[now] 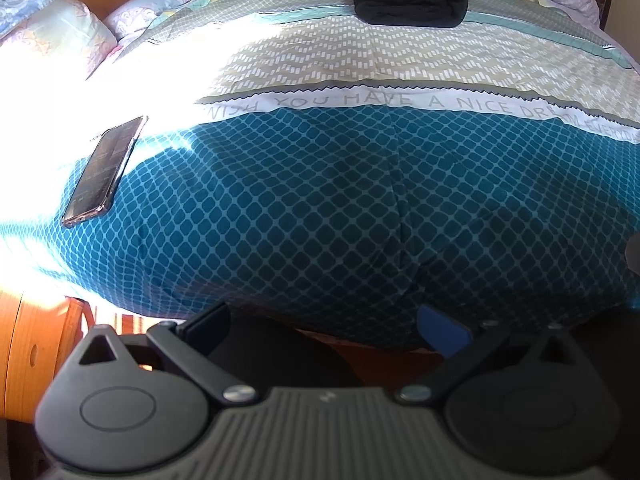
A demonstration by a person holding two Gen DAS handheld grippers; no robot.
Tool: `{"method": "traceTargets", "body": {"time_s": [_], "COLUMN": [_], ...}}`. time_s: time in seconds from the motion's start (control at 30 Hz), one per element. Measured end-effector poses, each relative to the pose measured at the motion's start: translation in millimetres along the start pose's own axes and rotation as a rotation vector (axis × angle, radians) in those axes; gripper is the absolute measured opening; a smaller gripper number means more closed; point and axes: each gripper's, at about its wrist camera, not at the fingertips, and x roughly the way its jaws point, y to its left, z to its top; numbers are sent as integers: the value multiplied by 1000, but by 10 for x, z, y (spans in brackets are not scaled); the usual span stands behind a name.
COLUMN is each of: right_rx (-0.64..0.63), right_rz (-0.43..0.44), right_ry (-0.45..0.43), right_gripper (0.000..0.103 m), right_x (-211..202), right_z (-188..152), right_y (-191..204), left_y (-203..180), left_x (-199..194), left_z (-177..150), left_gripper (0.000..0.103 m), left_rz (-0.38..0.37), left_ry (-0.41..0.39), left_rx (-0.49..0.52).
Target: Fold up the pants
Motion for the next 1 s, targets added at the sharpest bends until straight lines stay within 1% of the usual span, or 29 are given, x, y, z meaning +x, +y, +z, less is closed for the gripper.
{"method": "traceTargets", "body": {"time_s": [1.0], "right_rx": [8], "right_rz": [-1], "right_ry": [4], "right_gripper": [91], "right_x": [9], "right_z": [-11], "right_y": [6], "left_y": [-2], "left_x": [34], "left_z": [-13], "left_gripper": [103], "left_rz": [0], "left_ry": [19], "left_rx": [9]}}
